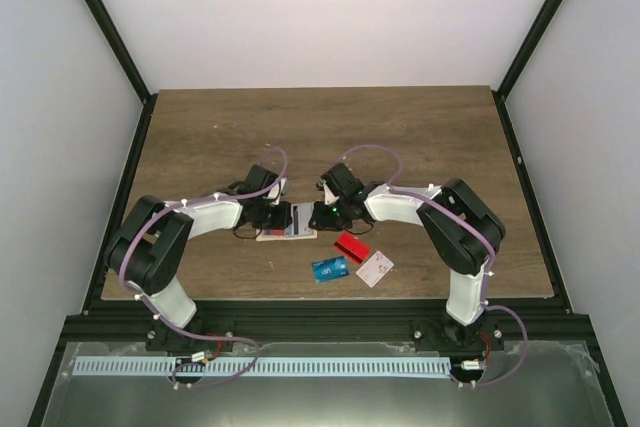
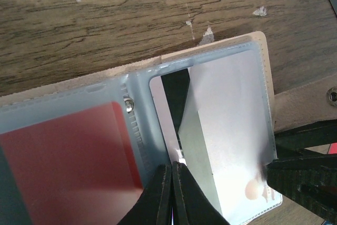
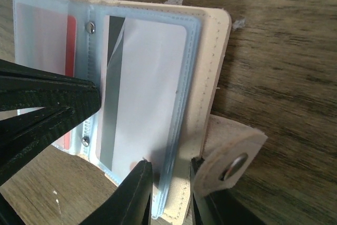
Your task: Put the credit cards into the card holder
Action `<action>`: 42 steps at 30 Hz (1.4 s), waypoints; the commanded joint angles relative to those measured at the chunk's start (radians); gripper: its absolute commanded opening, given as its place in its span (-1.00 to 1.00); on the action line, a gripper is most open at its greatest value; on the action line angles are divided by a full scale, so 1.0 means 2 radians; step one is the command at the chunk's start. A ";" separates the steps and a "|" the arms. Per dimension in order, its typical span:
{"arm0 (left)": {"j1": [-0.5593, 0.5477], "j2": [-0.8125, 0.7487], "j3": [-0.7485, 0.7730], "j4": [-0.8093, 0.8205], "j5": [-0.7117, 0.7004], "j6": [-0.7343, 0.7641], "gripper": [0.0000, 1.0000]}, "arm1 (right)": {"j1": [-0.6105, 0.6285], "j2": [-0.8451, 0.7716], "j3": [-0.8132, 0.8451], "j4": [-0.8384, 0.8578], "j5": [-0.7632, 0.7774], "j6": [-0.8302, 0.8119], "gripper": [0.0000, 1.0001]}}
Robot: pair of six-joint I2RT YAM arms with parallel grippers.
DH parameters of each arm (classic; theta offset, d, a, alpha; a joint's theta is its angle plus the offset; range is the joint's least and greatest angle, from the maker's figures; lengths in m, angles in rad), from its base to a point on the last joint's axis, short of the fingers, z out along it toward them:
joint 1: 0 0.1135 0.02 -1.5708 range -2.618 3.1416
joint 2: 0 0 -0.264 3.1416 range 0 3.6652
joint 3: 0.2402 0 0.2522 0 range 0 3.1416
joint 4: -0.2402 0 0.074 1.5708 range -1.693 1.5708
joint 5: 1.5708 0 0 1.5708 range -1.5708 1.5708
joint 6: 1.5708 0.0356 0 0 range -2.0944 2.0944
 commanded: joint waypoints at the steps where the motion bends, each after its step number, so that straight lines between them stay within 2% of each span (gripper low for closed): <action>1: -0.004 0.023 -0.008 -0.005 -0.004 0.009 -0.92 | 0.010 -0.010 0.019 -0.003 0.028 -0.007 -0.54; 20: -0.004 0.025 -0.009 -0.005 -0.009 0.005 -0.92 | 0.012 -0.046 0.016 -0.003 0.050 -0.001 -0.48; 42: -0.004 0.022 -0.009 -0.006 -0.009 0.005 -0.92 | 0.012 0.012 0.021 0.029 0.015 0.003 -0.49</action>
